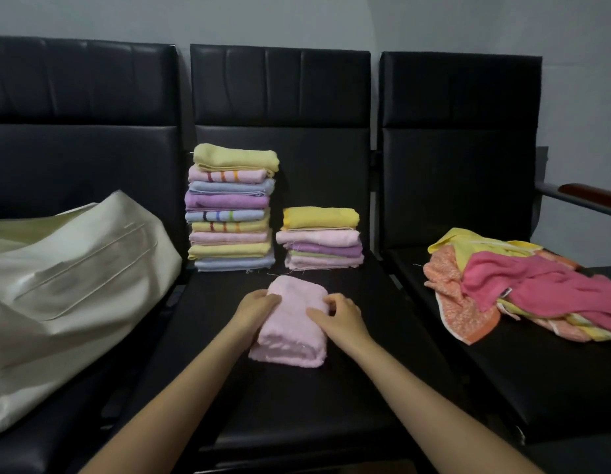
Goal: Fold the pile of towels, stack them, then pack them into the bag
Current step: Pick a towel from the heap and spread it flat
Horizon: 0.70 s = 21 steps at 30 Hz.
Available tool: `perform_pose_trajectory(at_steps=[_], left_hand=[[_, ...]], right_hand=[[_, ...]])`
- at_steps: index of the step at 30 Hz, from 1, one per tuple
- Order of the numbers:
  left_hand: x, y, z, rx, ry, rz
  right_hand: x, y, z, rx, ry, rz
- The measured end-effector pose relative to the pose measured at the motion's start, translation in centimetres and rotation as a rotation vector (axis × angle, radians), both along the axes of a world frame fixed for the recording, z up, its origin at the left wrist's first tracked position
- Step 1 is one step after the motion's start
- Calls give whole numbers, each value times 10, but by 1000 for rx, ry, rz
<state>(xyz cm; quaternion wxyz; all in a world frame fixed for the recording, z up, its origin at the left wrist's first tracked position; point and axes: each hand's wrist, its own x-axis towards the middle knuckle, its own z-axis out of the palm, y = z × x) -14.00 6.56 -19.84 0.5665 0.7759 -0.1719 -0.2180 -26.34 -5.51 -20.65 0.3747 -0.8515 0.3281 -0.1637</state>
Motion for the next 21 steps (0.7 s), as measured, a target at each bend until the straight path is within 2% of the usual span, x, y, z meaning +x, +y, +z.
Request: perform_pose_trajectory(at_steps=[2, 5, 9, 14, 17, 19, 21], left_hand=[[-1, 4, -10, 148, -214, -47], [-2, 8, -31, 293, -518, 16], [0, 8, -33, 295, -570, 65], [-3, 15, -31, 200, -497, 32], [-5, 17, -30, 190, -506, 4], [-8, 18, -29, 202, -524, 0], [-15, 19, -27, 292, -589, -22]], right_hand=[[4, 9, -11, -115, 134, -52], [9, 13, -15, -196, 153, -169], [10, 11, -16, -280, 244, -123], [4, 12, -13, -269, 180, -76], [-3, 13, -12, -76, 8, -62], [-8, 14, -8, 186, -196, -55], [-14, 16, -2, 453, -369, -67]])
